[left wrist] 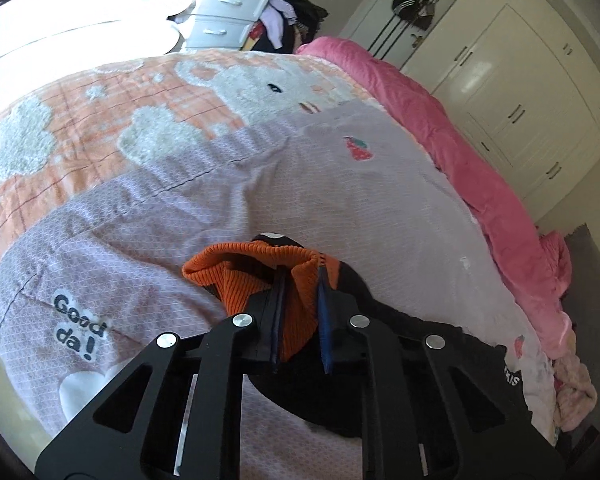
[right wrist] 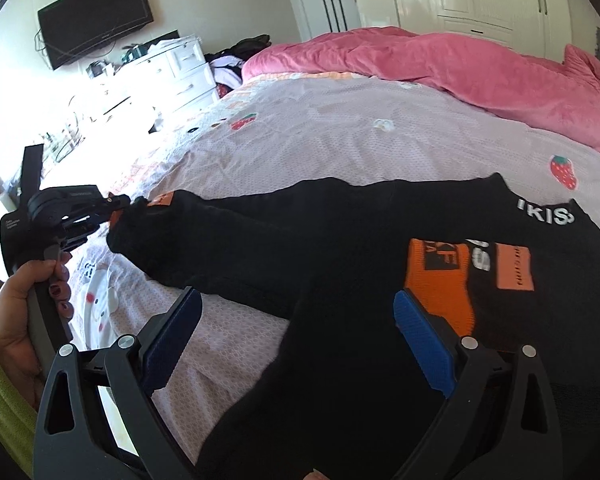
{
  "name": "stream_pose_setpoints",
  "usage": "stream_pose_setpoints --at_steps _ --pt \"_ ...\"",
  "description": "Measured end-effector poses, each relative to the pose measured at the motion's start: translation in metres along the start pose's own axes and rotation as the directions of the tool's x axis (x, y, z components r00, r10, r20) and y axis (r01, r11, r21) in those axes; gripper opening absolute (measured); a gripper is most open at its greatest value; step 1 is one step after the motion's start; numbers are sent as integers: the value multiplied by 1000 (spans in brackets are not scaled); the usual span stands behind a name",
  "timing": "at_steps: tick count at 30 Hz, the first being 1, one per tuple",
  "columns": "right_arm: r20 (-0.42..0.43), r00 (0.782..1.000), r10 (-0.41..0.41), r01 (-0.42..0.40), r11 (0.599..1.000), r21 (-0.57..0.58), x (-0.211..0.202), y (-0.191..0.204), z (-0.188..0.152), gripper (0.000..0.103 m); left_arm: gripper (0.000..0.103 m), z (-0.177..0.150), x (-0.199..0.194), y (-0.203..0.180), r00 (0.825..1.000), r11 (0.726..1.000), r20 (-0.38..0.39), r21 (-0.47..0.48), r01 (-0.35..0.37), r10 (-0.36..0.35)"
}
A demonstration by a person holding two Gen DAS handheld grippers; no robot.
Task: Fold small clothes
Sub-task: 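Close the left gripper on the orange cuff of the second sock, then carry the second sock onto the sweatshirt and open the left gripper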
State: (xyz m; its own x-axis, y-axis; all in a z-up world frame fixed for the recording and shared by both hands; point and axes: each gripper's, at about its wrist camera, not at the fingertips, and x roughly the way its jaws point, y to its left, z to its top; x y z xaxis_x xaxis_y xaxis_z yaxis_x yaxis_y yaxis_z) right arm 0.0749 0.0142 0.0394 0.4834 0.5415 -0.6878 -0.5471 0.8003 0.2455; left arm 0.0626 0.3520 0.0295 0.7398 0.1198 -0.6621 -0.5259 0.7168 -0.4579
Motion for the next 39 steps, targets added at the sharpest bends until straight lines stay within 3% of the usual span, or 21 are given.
stream_pose_setpoints --at_steps 4,11,21,27,29,36,39 --pt "8 999 -35 34 998 54 -14 -25 -8 96 7 -5 -10 -29 998 996 12 70 56 -57" --pt "22 996 -87 81 978 192 -43 -76 -28 96 6 -34 -15 -103 988 950 -32 270 157 -154" --pt "57 990 -131 106 940 325 -79 -140 -47 96 6 -94 -15 -190 947 822 -167 471 321 -274" --pt "54 983 -174 140 912 385 -91 -174 -60 96 6 -132 -10 -223 913 742 -272 533 406 -303" --pt "51 983 -179 144 904 402 -92 -182 -62 96 6 -141 -8 -230 909 723 -293 554 414 -297" --pt "54 977 -207 163 883 440 -98 -200 -67 96 9 -159 3 -237 882 686 -371 562 462 -290" --pt "62 975 -215 165 878 450 -99 -202 -66 96 17 -160 1 -240 872 672 -386 563 481 -301"
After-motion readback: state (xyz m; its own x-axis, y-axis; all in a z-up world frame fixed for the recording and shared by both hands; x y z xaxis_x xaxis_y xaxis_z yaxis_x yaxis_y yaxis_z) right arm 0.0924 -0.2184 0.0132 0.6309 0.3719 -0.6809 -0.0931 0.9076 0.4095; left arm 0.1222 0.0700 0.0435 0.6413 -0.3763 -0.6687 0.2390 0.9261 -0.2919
